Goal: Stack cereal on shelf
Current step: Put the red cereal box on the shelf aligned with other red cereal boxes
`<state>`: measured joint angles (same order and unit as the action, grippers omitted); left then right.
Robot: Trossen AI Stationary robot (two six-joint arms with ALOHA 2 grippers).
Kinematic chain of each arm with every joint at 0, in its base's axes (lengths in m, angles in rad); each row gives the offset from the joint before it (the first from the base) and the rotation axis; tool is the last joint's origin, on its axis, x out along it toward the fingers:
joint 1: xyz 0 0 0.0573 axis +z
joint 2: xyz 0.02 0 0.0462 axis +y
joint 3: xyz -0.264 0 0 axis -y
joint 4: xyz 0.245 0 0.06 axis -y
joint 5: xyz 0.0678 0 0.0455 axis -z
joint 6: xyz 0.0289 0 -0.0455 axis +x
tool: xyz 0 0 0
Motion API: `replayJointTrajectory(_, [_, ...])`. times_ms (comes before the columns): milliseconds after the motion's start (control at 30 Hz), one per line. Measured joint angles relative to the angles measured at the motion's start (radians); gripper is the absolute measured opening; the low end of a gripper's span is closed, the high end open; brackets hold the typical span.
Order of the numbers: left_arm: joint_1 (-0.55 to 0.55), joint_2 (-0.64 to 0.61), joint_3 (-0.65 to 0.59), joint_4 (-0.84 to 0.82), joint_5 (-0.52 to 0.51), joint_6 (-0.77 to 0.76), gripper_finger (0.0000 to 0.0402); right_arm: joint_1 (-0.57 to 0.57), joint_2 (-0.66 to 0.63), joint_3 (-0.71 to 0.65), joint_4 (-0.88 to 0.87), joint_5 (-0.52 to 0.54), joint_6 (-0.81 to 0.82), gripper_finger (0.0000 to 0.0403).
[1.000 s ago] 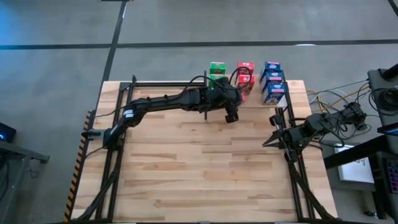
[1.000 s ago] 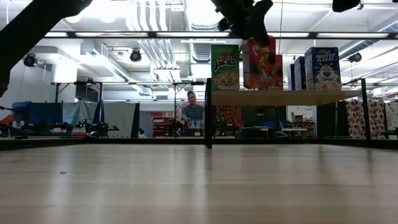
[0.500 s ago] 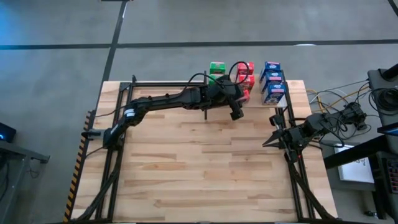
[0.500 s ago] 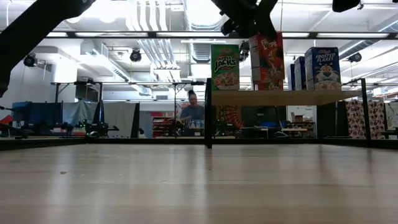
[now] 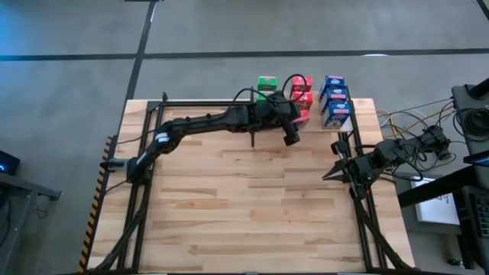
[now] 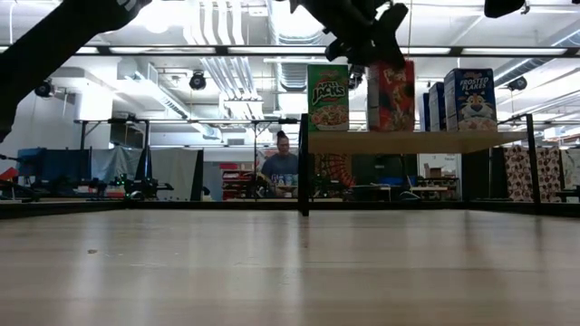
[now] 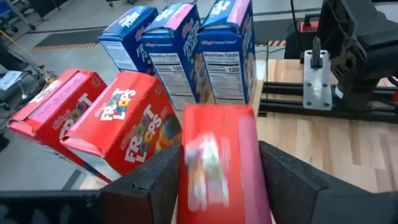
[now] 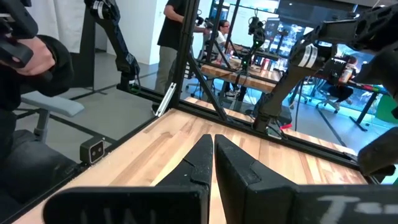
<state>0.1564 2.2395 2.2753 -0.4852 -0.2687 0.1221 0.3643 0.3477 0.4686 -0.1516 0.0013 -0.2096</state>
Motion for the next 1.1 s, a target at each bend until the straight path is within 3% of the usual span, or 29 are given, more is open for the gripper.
replayJointTrajectory(267, [0.006,-0.001,0.000,0.033,0.000,0.019,0.0223,0.000,0.000,0.000,0.000,0.000,0.000,0.0009])
replayJointTrajectory(567, [-0.016,-0.032,0.068,-0.051,-0.015,0.083,0.0233,0.000,0.000,0.000,0.000,0.005,0.003,0.0009])
replayJointTrajectory(767, [-0.050,-0.092,0.080,-0.205,-0.088,0.113,0.0233,0.000,0.008,0.000,0.010,0.088,0.065,0.0009])
replayJointTrajectory(1100, [-0.146,-0.229,0.066,-0.443,-0.115,0.128,0.0233,-0.002,0.071,0.000,0.017,0.285,0.192,0.0009])
